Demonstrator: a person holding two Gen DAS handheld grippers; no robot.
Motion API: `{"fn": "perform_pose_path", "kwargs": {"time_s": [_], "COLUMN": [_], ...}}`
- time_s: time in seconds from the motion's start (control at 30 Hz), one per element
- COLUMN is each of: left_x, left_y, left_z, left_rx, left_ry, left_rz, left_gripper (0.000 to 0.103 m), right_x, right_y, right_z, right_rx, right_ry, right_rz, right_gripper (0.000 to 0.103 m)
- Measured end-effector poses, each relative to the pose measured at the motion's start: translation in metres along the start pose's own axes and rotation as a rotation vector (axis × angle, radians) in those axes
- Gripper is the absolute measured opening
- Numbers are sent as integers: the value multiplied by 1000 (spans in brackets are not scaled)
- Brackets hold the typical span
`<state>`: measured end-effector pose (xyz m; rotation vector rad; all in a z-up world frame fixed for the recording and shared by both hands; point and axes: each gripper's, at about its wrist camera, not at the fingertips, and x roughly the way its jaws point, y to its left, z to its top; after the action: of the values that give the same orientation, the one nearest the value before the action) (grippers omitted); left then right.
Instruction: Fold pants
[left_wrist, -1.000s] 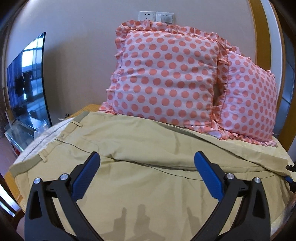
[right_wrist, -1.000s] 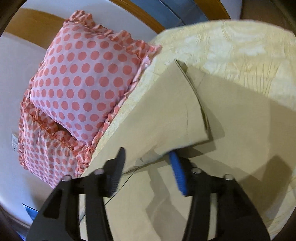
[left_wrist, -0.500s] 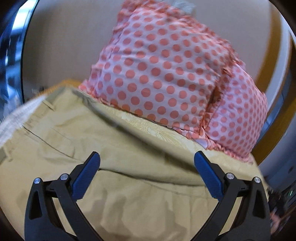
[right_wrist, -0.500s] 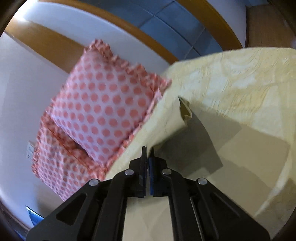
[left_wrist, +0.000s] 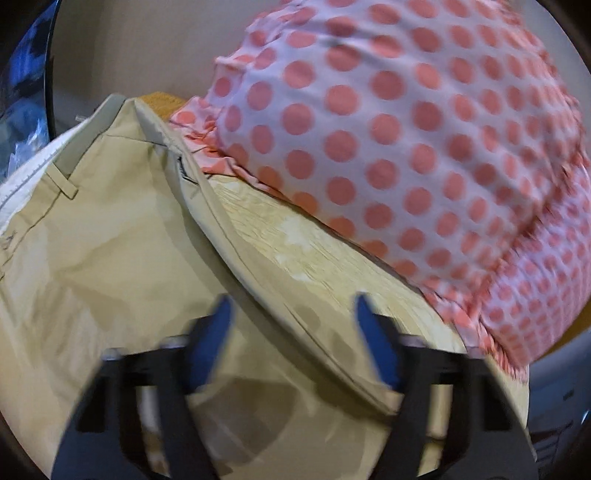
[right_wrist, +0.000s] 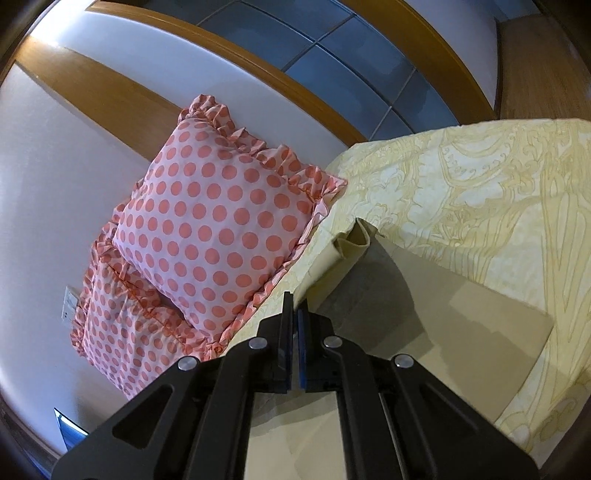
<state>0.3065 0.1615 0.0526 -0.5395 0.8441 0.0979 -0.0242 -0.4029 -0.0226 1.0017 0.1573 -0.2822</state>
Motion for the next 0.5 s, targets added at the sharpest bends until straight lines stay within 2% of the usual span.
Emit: {"fn": "perform_pose_path", "kwargs": {"time_s": [0.03,0.07,0.13,0.2,0.3,0.43,0.5], "left_x": [2,-1,-22,-55,-132,-189,-198], "left_y": [7,14,26,30,42,64,77], "left_z": [3,3,-5,-17,-60,-131,-165], "left_rx": [-25,-52,-79,-39,43,113,111], "left_ry": [-1,-2,-44,-90,-198,-259,-248], "left_rz": [-23,-49,-109,-142,-187,-141,-111], "left_gripper": [13,10,8,8,8,8,8], "right_x": [0,1,-2,-9,-23,-35,-38], "right_y": [0,0,0,1,-2,-16,-25], "right_z": [0,1,1,3,6,5,0], "right_rx": [-3,-5,-15,-32,-45,-38,-27], "right_ry": [1,4,-4,-28,-55,-55,-44], "right_rz": [1,7,6,-1,-6,-33,-56], "right_gripper": [2,2,2,2,2,2,2]}}
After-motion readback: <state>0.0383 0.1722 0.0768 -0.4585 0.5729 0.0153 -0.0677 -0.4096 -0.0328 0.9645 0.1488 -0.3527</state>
